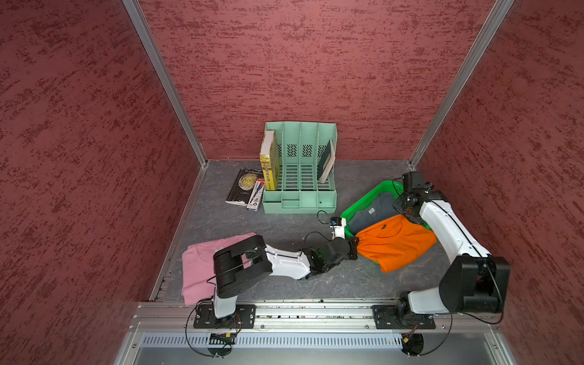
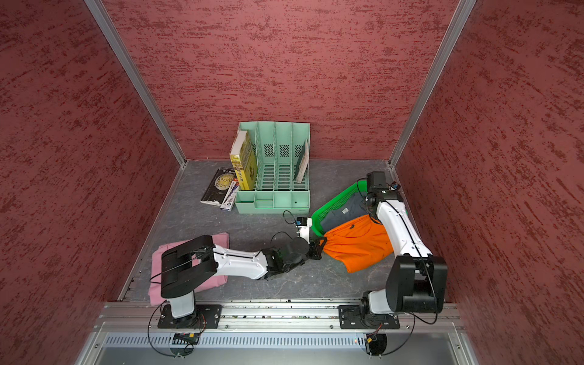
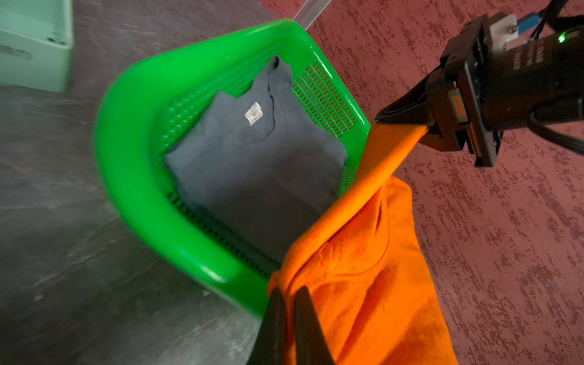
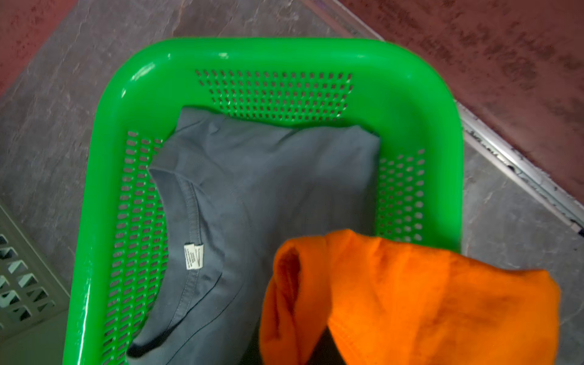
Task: Put the folded t-shirts into the basket
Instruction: Move the bin to the center of the board.
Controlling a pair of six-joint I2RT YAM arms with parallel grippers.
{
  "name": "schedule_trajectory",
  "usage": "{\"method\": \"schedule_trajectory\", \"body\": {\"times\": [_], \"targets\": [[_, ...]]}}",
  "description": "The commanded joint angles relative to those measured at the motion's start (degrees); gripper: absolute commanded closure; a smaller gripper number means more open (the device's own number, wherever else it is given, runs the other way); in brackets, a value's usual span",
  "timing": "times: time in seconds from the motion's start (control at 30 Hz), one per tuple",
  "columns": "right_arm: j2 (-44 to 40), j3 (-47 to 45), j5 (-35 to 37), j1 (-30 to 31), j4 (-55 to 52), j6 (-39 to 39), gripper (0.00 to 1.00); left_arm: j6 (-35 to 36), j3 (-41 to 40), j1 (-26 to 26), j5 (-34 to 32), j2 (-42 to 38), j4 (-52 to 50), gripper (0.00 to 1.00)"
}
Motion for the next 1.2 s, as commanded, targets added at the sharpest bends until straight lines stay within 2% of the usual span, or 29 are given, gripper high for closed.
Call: {"method": "schedule_trajectory", "body": {"times": [0.0, 0.2, 0.5, 0.7, 0.93, 1.03, 1.1, 1.17], "targets": [[-0.28, -1.74, 1.91, 2.66, 5.55, 1.47, 1.00, -1.77, -6.61, -0.46, -4.71, -2.83, -2.58, 1.00], [0.31, -6.34, -0.87, 11.22, 8.92, 3.00, 1.00, -1.78, -15.24, -0.71, -6.55, -10.65, -3.78, 1.00], [9.86, -5.64, -0.59, 27.22, 9.41, 9.18, 1.00, -1.77, -19.77, -3.28, -12.82, -25.67, -19.23, 1.00], [12.28, -5.76, -3.27, 36.84, 12.28, 15.92, 1.00, -8.28, -25.22, -4.69, -20.55, -40.78, -34.60, 1.00], [18.82, 1.63, -5.50, 47.63, 11.57, 23.18, 1.00, -8.74, -26.28, -5.27, -23.04, -60.80, -51.48, 1.00], [17.33, 3.82, -3.95, 48.23, 7.61, 24.58, 1.00, -4.59, -26.08, -5.32, -20.55, -65.00, -51.94, 1.00], [13.13, 3.28, -0.49, 48.18, 4.04, 25.71, 1.00, 2.20, -25.06, -5.52, -16.12, -64.44, -47.51, 1.00], [7.28, 2.04, 3.65, 48.23, 0.35, 26.88, 1.00, 5.87, -21.46, -6.92, -14.23, -62.01, -47.19, 1.00]]}}
